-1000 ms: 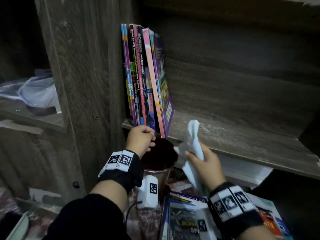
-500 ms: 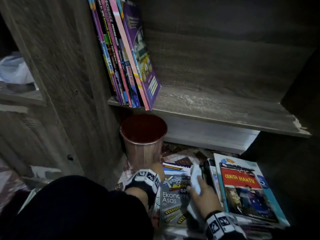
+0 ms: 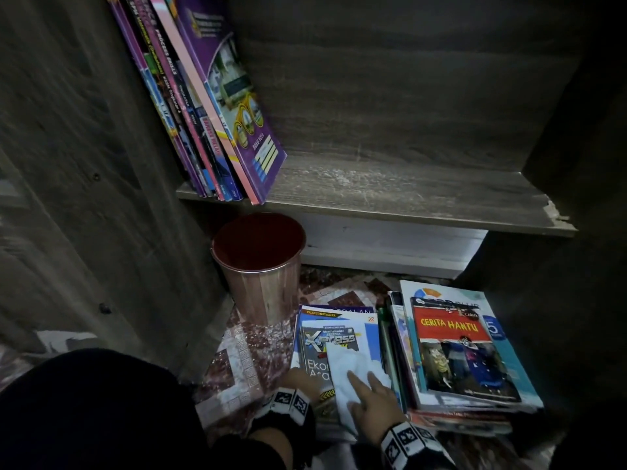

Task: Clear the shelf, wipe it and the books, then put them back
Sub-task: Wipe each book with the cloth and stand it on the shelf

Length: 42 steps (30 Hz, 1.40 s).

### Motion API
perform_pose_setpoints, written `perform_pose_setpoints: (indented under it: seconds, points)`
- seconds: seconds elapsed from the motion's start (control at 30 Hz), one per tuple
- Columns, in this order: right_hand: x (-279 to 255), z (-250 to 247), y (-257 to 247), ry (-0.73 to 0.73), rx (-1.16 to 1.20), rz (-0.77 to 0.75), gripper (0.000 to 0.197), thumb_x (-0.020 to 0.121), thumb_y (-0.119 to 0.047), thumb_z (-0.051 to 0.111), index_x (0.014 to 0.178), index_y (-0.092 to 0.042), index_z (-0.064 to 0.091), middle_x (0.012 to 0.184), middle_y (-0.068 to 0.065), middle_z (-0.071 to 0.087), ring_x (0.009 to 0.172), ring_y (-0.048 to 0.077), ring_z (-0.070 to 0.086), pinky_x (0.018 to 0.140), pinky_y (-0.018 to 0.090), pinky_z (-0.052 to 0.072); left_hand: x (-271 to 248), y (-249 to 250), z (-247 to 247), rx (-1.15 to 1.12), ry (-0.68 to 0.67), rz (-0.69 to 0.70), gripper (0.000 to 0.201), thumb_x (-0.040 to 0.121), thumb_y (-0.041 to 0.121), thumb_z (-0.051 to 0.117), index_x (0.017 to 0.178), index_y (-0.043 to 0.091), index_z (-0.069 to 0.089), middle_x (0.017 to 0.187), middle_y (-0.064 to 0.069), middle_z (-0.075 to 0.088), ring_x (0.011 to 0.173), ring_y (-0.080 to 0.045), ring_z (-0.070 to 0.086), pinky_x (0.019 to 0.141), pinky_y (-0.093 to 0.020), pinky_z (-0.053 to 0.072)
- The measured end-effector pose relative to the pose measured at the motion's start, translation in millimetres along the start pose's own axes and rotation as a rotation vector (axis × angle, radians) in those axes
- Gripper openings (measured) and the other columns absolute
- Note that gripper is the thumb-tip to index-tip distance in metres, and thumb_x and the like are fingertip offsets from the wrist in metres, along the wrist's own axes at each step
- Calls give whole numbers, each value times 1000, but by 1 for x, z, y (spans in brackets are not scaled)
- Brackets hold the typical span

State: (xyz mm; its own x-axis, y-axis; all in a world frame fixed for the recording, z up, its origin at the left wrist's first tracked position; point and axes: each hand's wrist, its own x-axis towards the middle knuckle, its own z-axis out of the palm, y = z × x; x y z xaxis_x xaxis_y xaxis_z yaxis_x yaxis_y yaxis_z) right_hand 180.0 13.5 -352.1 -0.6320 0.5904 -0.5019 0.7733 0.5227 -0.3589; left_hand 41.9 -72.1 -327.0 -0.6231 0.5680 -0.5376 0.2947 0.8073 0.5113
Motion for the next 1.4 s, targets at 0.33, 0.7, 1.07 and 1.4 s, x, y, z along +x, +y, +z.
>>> perform_pose_setpoints:
  seconds: [0.33,0.7,1.07,1.4]
  points:
    - [-28,-49,-37,598,417,-59,61,90,-63,25,144,-34,35,154,-2,26,140,19,20,113,33,18,-33,66,-21,-542,45,465,27,101,29,45,125,23,54,118,-3,64,105,-18,60,90,-26,46]
    - [-92,-122,-124,782,228,-494,57,78,-74,-11,132,-57,-18,145,-24,-33,138,0,-32,116,28,-14,-115,106,-137,-775,215,806,31,101,31,30,113,24,58,106,21,63,97,20,57,83,1,38]
    - [-101,-113,-82,681,217,-429,57,71,-79,-20,127,-69,-24,147,-21,-38,134,-2,-37,103,11,-26,-106,103,-119,-975,207,660,86,77,85,33,127,21,61,128,6,63,123,-11,56,110,-41,38]
    - [-66,-159,-70,885,442,-336,62,91,-66,-2,149,-42,0,153,-20,-16,145,7,-16,119,32,-6,-129,109,-95,-714,228,794,34,88,51,27,100,44,58,98,39,58,96,32,47,86,4,35]
